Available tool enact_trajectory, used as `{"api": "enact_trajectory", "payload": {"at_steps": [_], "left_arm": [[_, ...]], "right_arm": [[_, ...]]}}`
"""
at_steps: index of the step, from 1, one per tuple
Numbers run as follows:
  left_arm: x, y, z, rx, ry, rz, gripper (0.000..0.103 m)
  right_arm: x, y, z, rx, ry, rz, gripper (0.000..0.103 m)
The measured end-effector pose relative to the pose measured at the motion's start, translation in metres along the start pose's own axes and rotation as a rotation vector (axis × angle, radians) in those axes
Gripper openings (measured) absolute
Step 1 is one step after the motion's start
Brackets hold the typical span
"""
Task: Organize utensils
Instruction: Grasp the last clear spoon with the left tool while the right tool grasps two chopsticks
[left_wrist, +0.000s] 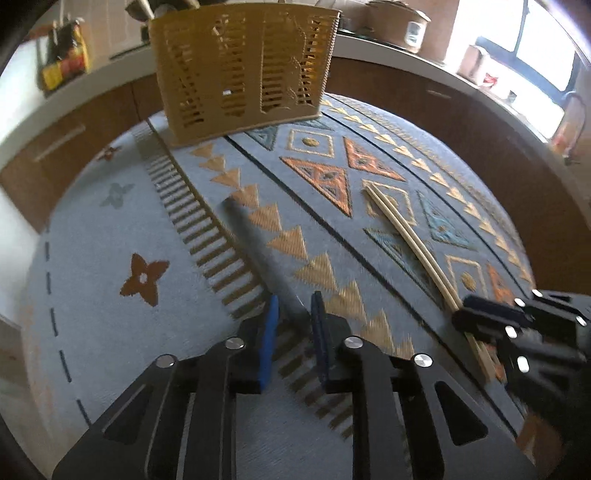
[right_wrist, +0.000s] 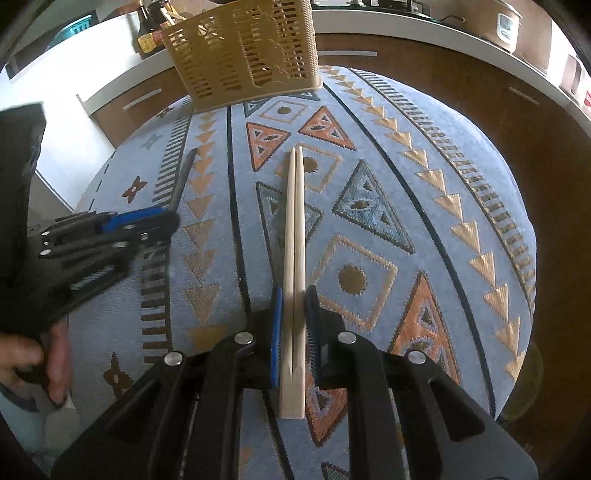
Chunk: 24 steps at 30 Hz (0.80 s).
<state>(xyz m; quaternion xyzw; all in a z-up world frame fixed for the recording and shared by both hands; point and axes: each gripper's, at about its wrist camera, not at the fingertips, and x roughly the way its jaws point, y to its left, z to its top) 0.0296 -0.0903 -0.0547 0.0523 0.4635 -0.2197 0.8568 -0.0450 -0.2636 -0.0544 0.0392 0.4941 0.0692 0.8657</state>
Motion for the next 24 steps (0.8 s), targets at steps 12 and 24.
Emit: {"api": "enact_trajectory", "payload": {"at_steps": [12, 24], "left_arm": [[-0.012, 0.04, -0.005, 0.116, 0.18, -0.155, 0.012], [0.007, 0.048, 0.033, 0.103, 0.244, -0.162, 0.027]], "right_arm": [[0.004, 0.007, 0.005, 0.006, 0.059, -0.013, 0.011], [0.026, -0.001, 0.059, -0.048, 0.175, -0.01, 0.045]]}}
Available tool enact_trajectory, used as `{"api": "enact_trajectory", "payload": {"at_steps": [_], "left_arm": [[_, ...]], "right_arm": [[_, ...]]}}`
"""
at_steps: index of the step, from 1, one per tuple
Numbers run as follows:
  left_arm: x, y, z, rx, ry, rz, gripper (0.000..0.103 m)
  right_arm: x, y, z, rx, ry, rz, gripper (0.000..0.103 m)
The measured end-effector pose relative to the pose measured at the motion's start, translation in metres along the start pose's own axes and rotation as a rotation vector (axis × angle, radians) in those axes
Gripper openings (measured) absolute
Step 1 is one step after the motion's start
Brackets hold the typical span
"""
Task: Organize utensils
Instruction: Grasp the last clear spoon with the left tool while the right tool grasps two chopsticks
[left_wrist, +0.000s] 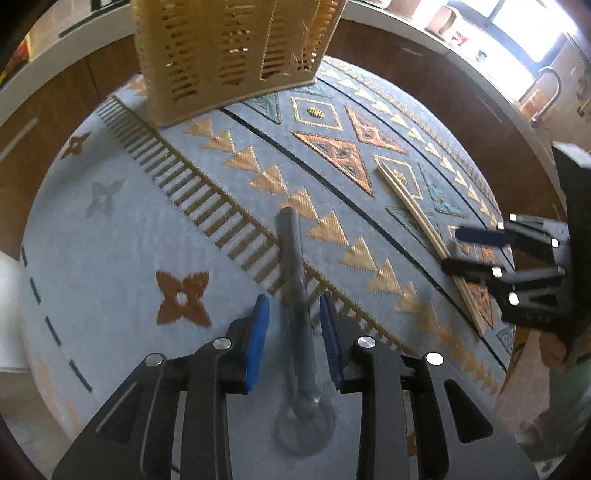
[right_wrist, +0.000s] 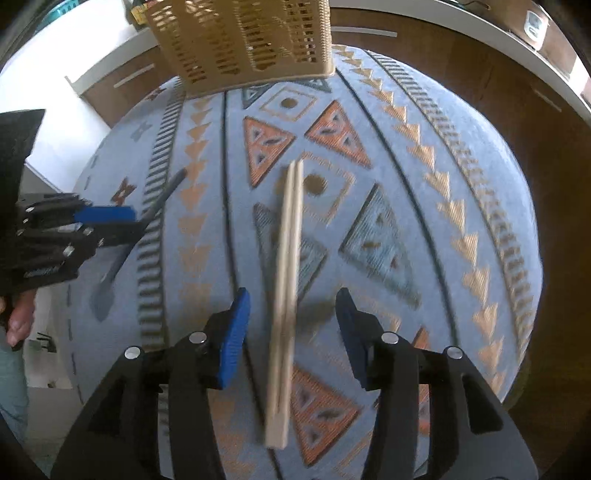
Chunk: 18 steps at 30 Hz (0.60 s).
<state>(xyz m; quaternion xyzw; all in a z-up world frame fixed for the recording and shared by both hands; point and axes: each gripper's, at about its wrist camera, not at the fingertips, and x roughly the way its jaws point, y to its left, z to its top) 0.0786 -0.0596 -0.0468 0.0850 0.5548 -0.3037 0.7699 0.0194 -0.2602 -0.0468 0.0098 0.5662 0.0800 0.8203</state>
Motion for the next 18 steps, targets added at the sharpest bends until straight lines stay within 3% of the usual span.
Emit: {"api": "enact_trajectory", "payload": {"at_steps": [3, 4, 7, 11, 14, 15, 16, 17, 18], "left_arm": [[0.002, -0.001, 0.008, 0.026, 0.046, 0.01, 0.027], [0.004, -0.002, 0.011, 0.036, 0.057, 0.015, 0.027], [0.008, -0.007, 0.021, 0.06, 0.096, 0.042, 0.027], [0.017, -0.021, 0.025, 0.136, 0.133, 0.12, 0.027], [0.021, -0.034, 0.022, 0.202, 0.137, 0.193, 0.028], [0.02, -0.033, 0.022, 0.195, 0.133, 0.192, 0.027], [0.02, -0.032, 0.022, 0.186, 0.131, 0.189, 0.025], [0.019, -0.031, 0.022, 0.174, 0.119, 0.195, 0.011], [0.018, -0.028, 0.021, 0.155, 0.105, 0.195, 0.01]], "right_arm": [[0.006, -0.009, 0.018, 0.038, 0.045, 0.041, 0.042], [0.007, -0.009, 0.023, 0.029, 0.052, 0.037, 0.035], [0.013, -0.004, 0.036, -0.001, 0.09, 0.028, 0.03], [0.017, 0.015, 0.04, -0.076, 0.129, -0.033, 0.03], [0.017, 0.028, 0.04, -0.126, 0.128, -0.105, 0.017], [0.018, 0.031, 0.039, -0.135, 0.133, -0.093, 0.01], [0.018, 0.031, 0.039, -0.134, 0.136, -0.088, 0.01], [0.018, 0.031, 0.04, -0.135, 0.133, -0.086, 0.01], [0.017, 0.032, 0.04, -0.145, 0.125, -0.084, 0.01]]}}
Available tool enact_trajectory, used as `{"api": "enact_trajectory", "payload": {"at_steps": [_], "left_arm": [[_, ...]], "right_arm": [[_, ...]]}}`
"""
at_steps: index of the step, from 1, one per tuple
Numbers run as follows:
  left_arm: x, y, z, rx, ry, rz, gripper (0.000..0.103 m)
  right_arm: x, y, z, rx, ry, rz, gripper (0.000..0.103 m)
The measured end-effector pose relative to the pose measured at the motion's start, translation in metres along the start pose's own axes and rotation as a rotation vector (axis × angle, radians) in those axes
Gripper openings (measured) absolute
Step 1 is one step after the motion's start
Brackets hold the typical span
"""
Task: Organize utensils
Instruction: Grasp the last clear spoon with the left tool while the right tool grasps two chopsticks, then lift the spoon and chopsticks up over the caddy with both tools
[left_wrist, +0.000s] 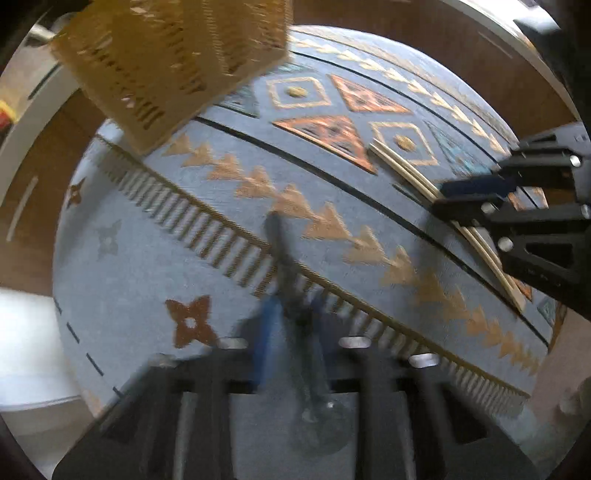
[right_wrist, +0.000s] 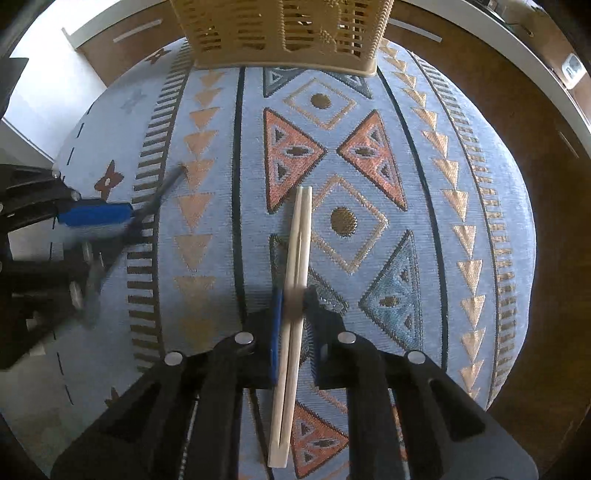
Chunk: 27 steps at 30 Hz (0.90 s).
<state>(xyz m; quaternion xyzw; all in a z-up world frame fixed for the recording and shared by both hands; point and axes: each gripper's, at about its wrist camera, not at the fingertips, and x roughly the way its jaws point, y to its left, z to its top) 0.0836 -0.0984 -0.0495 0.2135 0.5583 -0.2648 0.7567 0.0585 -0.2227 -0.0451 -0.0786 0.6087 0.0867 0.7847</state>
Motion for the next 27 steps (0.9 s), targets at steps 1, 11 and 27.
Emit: {"api": "enact_trajectory", "payload": {"at_steps": [1, 11, 27], "left_arm": [[-0.002, 0.004, -0.002, -0.025, -0.015, -0.017, 0.01], [-0.043, 0.035, -0.029, -0.201, -0.313, -0.107, 0.01], [-0.154, 0.084, -0.035, -0.474, -0.942, -0.07, 0.01]], "right_arm": [[-0.001, 0.0, -0.001, -0.007, -0.008, 0.001, 0.01], [-0.041, -0.01, -0.044, 0.019, -0.22, 0.1, 0.01], [-0.133, -0.013, -0.067, 0.087, -0.836, 0.491, 0.01]]}}
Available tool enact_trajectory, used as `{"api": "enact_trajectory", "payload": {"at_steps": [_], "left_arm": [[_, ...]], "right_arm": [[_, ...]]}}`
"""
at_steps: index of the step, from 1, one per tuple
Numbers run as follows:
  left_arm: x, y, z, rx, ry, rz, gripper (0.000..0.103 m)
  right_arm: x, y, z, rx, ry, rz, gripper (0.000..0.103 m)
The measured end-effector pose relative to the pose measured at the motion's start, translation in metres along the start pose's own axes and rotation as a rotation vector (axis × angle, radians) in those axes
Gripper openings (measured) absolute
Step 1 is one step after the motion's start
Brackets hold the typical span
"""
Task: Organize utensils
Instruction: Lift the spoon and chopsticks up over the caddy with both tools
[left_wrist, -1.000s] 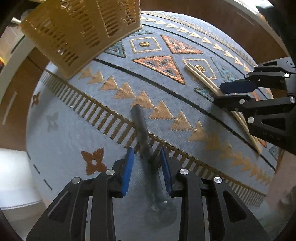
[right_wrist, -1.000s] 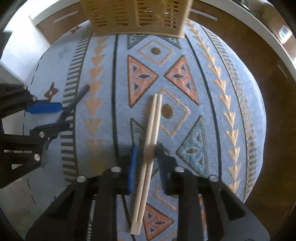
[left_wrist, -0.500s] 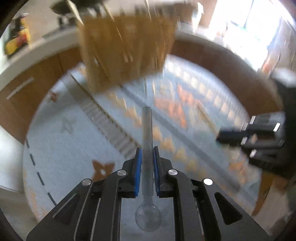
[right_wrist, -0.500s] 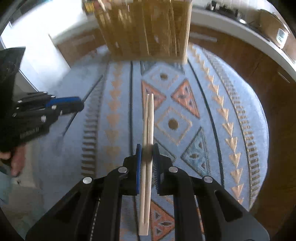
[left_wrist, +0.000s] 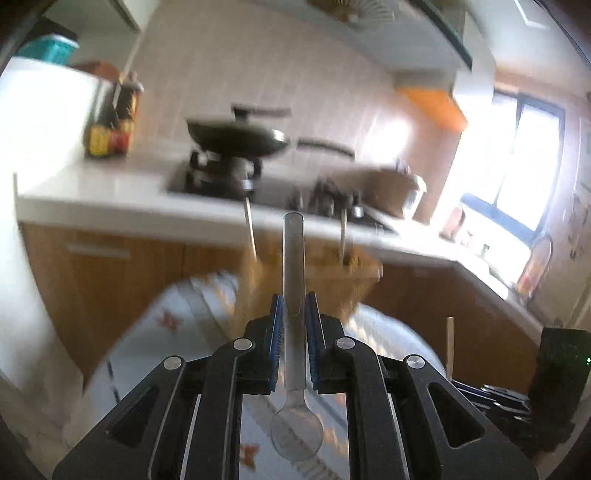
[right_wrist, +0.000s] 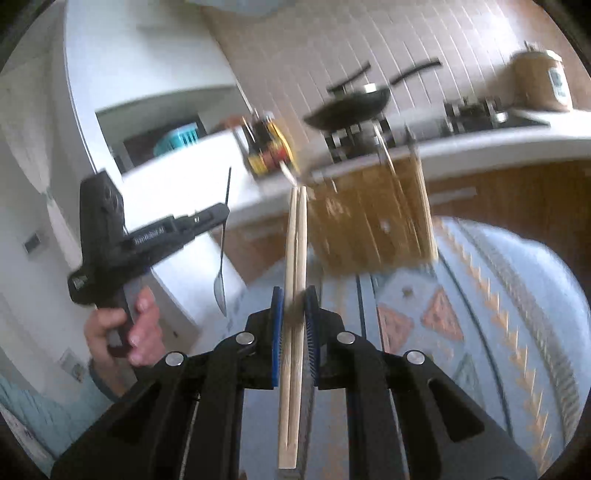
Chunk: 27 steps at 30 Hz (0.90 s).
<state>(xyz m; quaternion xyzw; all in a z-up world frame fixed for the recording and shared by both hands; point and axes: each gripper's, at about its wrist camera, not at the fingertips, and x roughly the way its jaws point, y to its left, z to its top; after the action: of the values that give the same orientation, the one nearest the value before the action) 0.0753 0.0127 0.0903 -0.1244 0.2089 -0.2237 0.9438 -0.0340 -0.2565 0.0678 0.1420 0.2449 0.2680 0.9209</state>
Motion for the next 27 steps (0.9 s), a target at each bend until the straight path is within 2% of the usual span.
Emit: {"api": "enact_trajectory", "payload": {"at_steps": [6, 11, 16, 19, 23, 27], "left_arm": [[-0.003, -0.011, 0.042, 0.004, -0.183, -0.013, 0.01], [0.015, -0.021, 0.065, 0.053, -0.283, -0.016, 0.01], [0.046, -0.016, 0.074, 0.062, -0.321, -0.012, 0.01], [0.068, -0.006, 0.075, 0.06, -0.336, 0.024, 0.01], [0.092, 0.008, 0.07, 0.03, -0.321, 0.001, 0.01], [0.105, 0.01, 0.061, 0.037, -0.319, -0.002, 0.01]], "right_arm": [[0.014, 0.015, 0.067, -0.079, -0.132, -0.078, 0.01], [0.042, 0.006, 0.117, -0.088, -0.232, -0.169, 0.01], [0.08, -0.008, 0.151, -0.141, -0.338, -0.288, 0.01], [0.104, -0.022, 0.16, -0.144, -0.352, -0.283, 0.01], [0.129, -0.031, 0.16, -0.199, -0.365, -0.348, 0.01], [0.151, -0.041, 0.152, -0.222, -0.329, -0.362, 0.01]]}}
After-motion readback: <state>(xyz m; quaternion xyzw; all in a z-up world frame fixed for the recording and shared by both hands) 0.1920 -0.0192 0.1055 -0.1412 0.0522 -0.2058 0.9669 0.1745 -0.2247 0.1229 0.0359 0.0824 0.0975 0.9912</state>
